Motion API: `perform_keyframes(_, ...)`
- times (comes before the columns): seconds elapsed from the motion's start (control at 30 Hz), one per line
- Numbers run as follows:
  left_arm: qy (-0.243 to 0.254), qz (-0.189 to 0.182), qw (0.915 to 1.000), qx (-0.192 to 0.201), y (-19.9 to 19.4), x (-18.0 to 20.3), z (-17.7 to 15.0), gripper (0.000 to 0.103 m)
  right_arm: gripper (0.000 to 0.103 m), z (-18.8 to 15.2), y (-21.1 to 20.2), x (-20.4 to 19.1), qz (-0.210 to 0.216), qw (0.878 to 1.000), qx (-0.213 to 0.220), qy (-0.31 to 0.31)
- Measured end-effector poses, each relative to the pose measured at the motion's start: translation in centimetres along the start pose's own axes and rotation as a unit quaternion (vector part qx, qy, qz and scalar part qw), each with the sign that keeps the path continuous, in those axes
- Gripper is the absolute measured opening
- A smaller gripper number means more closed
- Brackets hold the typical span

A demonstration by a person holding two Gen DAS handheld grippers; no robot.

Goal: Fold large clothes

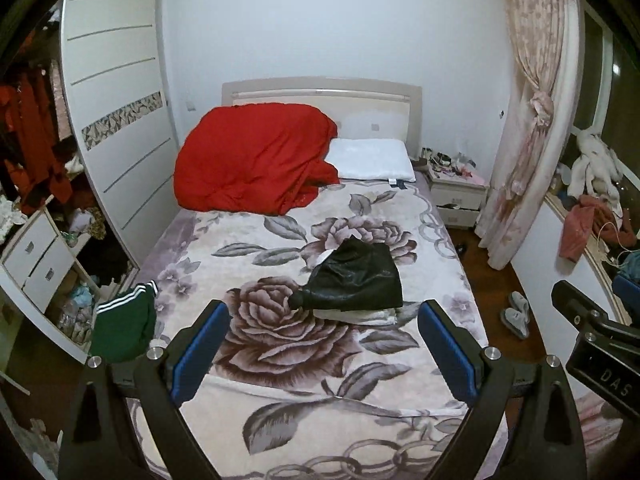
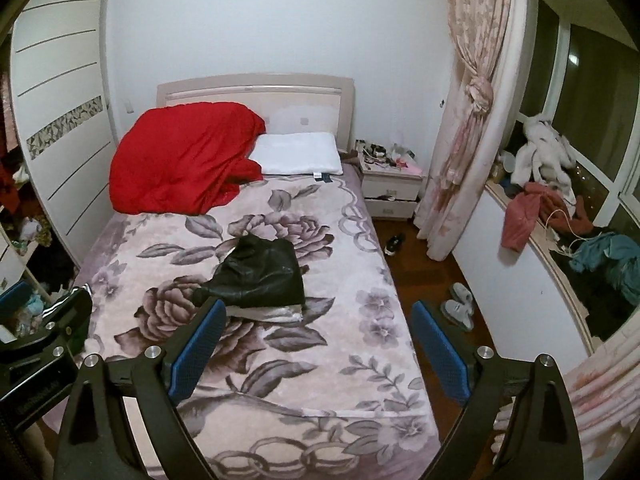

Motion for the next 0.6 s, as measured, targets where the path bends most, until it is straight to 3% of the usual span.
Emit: perform_keyframes(0.6,-0.014,0.008,0.999,0.043,-3.1,-0.6,-0.6,0.097,0.1,-0.1,-4.8,-1.0,0.009,0.999,0.033,-0.009)
Point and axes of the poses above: each gripper's, at about its wrist camera, not at the fingertips, and y roughly the way its jaws point, x to its right, z to its top, the point moved 2 cm from there along y, roughly the way its jaws point, and after that the axes turned 9 degrees about -y, right-handed, at the moved point
